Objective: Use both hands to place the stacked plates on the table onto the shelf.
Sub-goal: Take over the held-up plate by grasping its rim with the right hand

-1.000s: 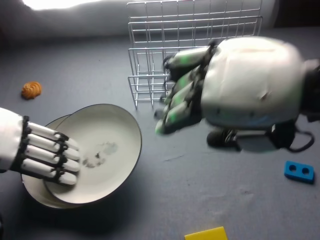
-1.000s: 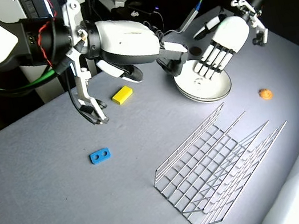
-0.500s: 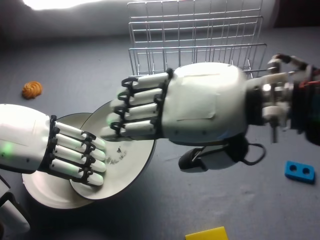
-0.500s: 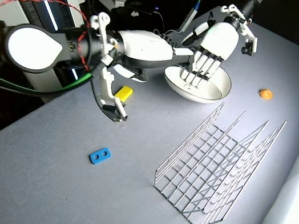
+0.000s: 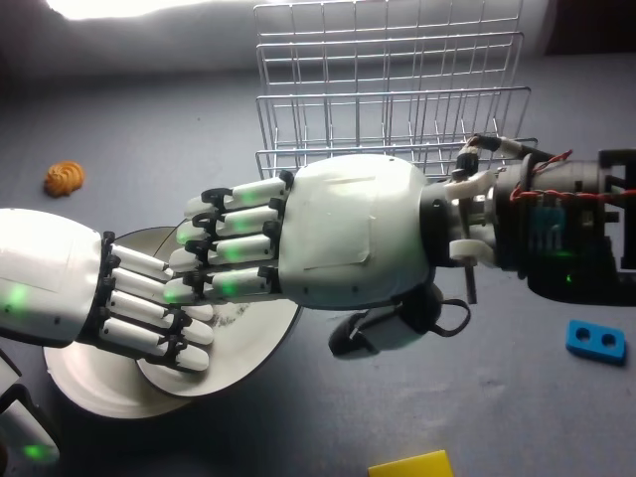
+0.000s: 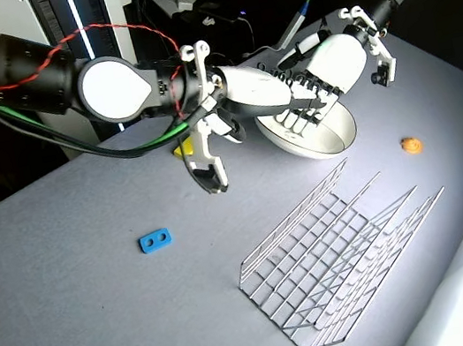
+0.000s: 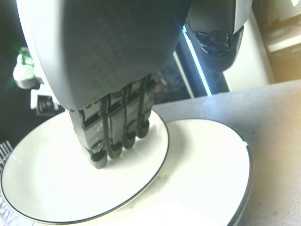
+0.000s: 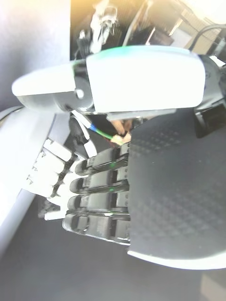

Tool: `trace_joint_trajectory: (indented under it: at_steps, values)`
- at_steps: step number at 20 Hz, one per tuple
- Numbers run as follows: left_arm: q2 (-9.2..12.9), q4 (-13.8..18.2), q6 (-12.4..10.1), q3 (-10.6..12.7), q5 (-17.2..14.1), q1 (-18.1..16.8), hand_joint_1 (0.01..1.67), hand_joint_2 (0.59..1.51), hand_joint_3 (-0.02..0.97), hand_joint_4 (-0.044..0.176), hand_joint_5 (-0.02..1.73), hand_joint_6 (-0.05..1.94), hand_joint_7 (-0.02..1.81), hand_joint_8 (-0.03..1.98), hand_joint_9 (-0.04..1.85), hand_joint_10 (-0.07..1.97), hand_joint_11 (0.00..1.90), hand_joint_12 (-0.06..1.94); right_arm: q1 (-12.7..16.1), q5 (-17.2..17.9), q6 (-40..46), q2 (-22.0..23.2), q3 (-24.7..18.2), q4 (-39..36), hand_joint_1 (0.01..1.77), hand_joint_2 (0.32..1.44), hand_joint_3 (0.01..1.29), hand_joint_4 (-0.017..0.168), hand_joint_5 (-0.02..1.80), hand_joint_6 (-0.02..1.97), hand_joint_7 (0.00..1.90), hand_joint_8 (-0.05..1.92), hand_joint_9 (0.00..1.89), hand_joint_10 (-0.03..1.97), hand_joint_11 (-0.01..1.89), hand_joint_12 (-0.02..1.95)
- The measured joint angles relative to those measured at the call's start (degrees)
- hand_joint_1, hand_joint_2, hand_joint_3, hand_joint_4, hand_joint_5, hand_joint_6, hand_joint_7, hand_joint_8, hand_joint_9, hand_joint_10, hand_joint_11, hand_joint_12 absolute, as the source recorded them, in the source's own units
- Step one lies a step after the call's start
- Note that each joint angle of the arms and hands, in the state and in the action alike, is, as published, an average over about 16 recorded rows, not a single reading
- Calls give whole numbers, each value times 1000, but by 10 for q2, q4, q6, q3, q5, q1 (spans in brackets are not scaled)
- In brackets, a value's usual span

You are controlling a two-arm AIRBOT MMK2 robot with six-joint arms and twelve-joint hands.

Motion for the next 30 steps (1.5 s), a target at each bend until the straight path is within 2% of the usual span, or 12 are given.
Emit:
trace_joint_trajectory:
  at_steps: [6, 10, 13, 18, 22, 26, 30]
  values:
    - [0, 0, -2, -2, 1, 0, 19, 1106, 14, -3, 111, 10, 75, 15, 50, 11, 14, 90, -9, -3, -18, -32, 31, 1, 1102, 1047, 24, 2, 20, 23, 12, 16, 12, 21, 15, 77]
    - [1, -1, -3, -3, 1, -1, 19, 1103, 14, -3, 119, 10, 78, 16, 55, 10, 15, 106, -14, -3, -24, -53, 57, 2, 1156, 1073, 24, 2, 35, 21, 37, 16, 38, 21, 16, 253]
    - [1, -1, -3, -4, 1, -1, 19, 1101, 14, -4, 125, 10, 82, 16, 60, 5, 15, 117, -17, 0, -27, -70, 75, 2, 1197, 1089, 23, 1, 86, 17, 106, 16, 100, 29, 17, 465]
    - [1, 0, -3, -4, 2, -1, 19, 1099, 14, -4, 131, 10, 85, 15, 71, -4, 17, 138, -20, 13, -34, -96, 102, 5, 1256, 1099, 23, -4, 216, 10, 325, 16, 308, 61, 70, 871]
    - [1, 0, -4, -4, 1, -1, 19, 1102, 14, -4, 136, 10, 92, 16, 77, -5, 19, 151, -24, 25, -41, -109, 114, 6, 1269, 1088, 21, -6, 385, 74, 536, 47, 534, 91, 212, 1106]
    - [1, 0, -4, -3, 0, -4, 19, 1106, 14, -3, 139, 9, 103, 19, 81, -6, 20, 154, -27, 37, -48, -116, 118, 7, 1268, 1066, 20, -8, 549, 220, 724, 154, 756, 151, 401, 1236]
    - [2, -3, -5, 3, -2, -13, 20, 1106, 13, -1, 139, 9, 109, 16, 82, 0, 20, 157, -30, 45, -53, -119, 119, 7, 1253, 1046, 18, -8, 655, 400, 836, 317, 906, 385, 601, 1236]
